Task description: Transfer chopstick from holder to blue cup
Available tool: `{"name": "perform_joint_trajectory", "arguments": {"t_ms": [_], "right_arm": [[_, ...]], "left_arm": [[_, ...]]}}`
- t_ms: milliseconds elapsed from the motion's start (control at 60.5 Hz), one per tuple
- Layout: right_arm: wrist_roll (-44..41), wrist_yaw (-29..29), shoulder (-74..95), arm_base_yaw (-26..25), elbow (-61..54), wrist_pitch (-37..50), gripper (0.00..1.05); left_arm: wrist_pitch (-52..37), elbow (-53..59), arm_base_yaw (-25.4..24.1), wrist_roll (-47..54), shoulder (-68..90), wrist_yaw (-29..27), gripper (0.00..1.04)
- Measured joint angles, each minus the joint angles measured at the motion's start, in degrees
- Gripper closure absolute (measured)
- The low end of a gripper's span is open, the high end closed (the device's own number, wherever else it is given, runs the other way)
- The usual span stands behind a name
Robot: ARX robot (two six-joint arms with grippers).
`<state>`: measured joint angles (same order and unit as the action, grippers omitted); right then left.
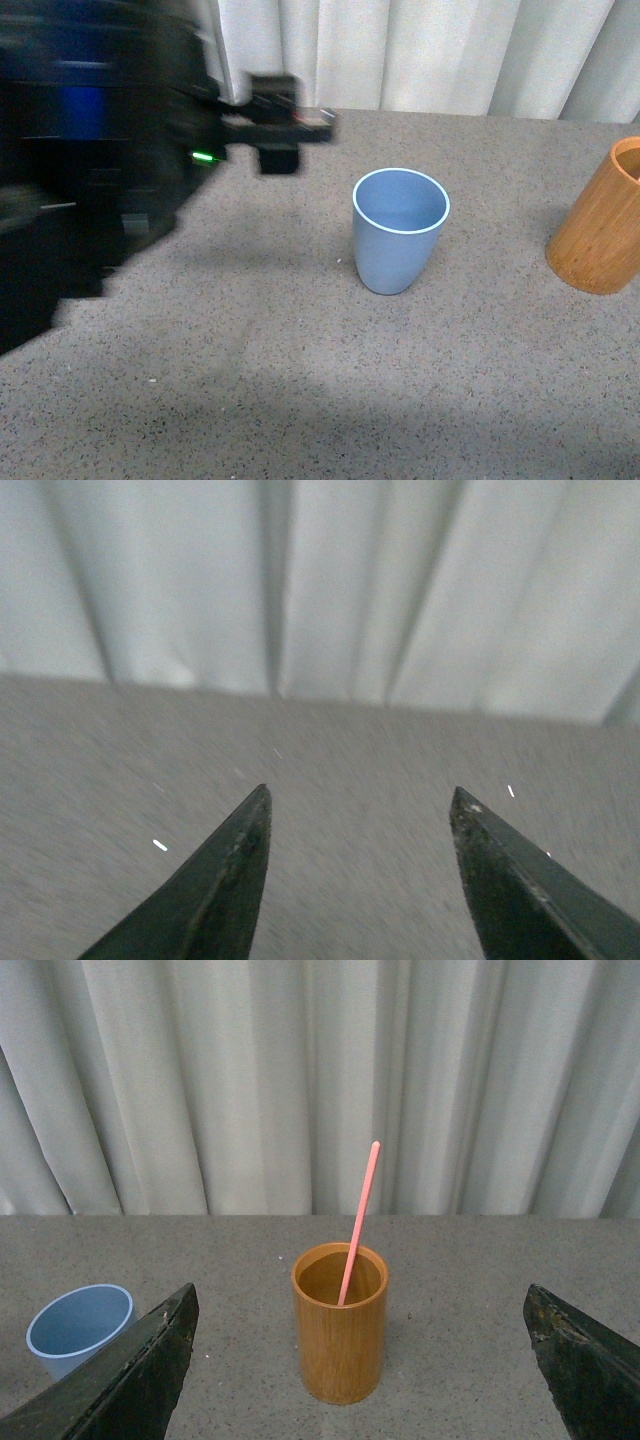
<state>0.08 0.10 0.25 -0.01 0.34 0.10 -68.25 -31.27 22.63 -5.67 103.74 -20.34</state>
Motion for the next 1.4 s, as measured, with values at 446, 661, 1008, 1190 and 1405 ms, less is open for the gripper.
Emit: {"name": "perform_joint_trajectory", "arguments": {"t_ms": [446,661,1008,1190,1405], "right_arm": [[0.0,-0.04,0.0,0.0,0.0,-0.02,0.09],[0.0,-0.2,0.0,0.0,0.0,-0.02,0.09],[5.84,21.22,20.33,-1.66,3.93,16.0,0.09],[3.1,9.75,58.75,-11.43,19.52,30.12,0.09],[2.73,7.23,83.76,-10.32,34.01,27.69,0.09]], "left_arm": [[59.8,30.1,-22.51,5.18,-89.94,20.37,1.01],[68.08,30.08,-22.51,5.2,-103.3,20.35,1.01],[93.77,21.84,-31.91,-18.69,-85.02,59.34,0.65],[93.81,21.22,-32.15,-23.78,-84.89,61.02,0.29],[92.96,21.49,-31.23,-23.63,-86.07,59.1,0.08]]}}
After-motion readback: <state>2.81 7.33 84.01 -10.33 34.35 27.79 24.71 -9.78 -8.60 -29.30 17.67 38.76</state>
